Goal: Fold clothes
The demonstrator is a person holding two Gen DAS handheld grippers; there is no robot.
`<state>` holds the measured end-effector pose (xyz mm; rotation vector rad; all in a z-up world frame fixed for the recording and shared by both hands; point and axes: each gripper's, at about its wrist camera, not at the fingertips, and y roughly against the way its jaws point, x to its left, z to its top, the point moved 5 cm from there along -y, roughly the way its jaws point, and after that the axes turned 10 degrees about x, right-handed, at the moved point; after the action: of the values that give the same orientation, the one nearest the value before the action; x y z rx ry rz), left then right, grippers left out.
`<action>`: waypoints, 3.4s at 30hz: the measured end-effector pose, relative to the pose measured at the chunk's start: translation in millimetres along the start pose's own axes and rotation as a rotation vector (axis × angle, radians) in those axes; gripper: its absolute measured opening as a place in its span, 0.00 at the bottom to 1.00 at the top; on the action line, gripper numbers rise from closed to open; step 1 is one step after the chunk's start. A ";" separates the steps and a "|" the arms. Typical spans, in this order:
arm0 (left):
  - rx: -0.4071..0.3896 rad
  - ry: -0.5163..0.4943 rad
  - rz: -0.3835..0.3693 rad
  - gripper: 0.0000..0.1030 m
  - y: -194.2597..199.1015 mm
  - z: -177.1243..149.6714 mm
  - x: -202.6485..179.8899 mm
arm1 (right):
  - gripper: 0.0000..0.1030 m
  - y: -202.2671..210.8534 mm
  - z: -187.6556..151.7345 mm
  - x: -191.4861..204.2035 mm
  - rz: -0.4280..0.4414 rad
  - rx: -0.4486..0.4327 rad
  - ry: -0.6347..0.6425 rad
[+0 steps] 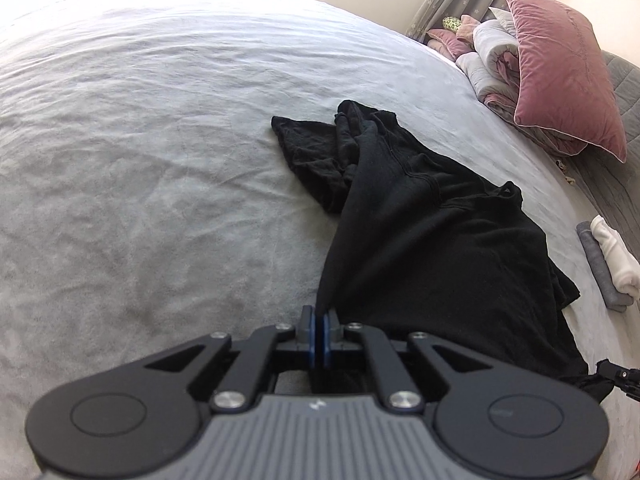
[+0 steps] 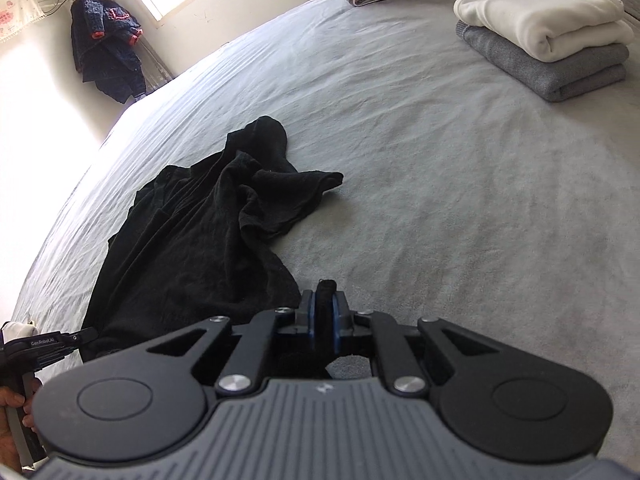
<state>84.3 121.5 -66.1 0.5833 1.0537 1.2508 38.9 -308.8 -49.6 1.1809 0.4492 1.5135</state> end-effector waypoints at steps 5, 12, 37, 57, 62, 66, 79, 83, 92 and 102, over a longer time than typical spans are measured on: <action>0.006 -0.017 -0.014 0.09 3.1 -5.6 0.8 | 0.10 -0.1 -5.5 -9.2 -0.012 0.020 -0.003; 0.008 -0.046 -0.030 0.32 11.2 -7.6 -6.2 | 0.11 -3.8 -11.2 -7.8 -0.004 0.053 0.016; -0.024 0.127 -0.056 0.44 -24.4 27.4 -28.1 | 0.43 -61.7 52.2 15.7 0.149 0.024 -0.219; -0.072 0.124 -0.037 0.41 -36.8 37.5 -34.0 | 0.08 -64.4 63.2 10.4 0.105 -0.217 -0.286; -0.071 0.120 -0.043 0.40 -33.7 36.2 -31.9 | 0.08 -34.2 76.9 -6.7 0.033 -0.345 -0.311; -0.071 0.116 -0.043 0.39 -31.1 35.2 -29.6 | 0.08 -22.3 85.0 -15.1 -0.015 -0.397 -0.301; -0.058 0.076 -0.049 0.38 -21.6 28.6 -23.0 | 0.42 -27.4 76.9 -21.3 0.016 -0.272 -0.273; -0.050 0.063 -0.053 0.39 -18.4 25.7 -22.5 | 0.48 -23.3 69.6 -16.7 0.034 -0.236 -0.230; -0.021 0.049 -0.050 0.39 -14.2 18.7 -25.5 | 0.48 -27.0 50.0 -5.4 0.037 -0.106 -0.172; 0.042 0.032 -0.111 0.38 -9.8 1.2 -32.1 | 0.48 -31.5 29.9 10.8 0.076 0.018 -0.125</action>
<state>91.1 88.7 -63.7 0.5314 1.1259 1.1470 81.8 -298.4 -57.2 1.3110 0.3377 1.4932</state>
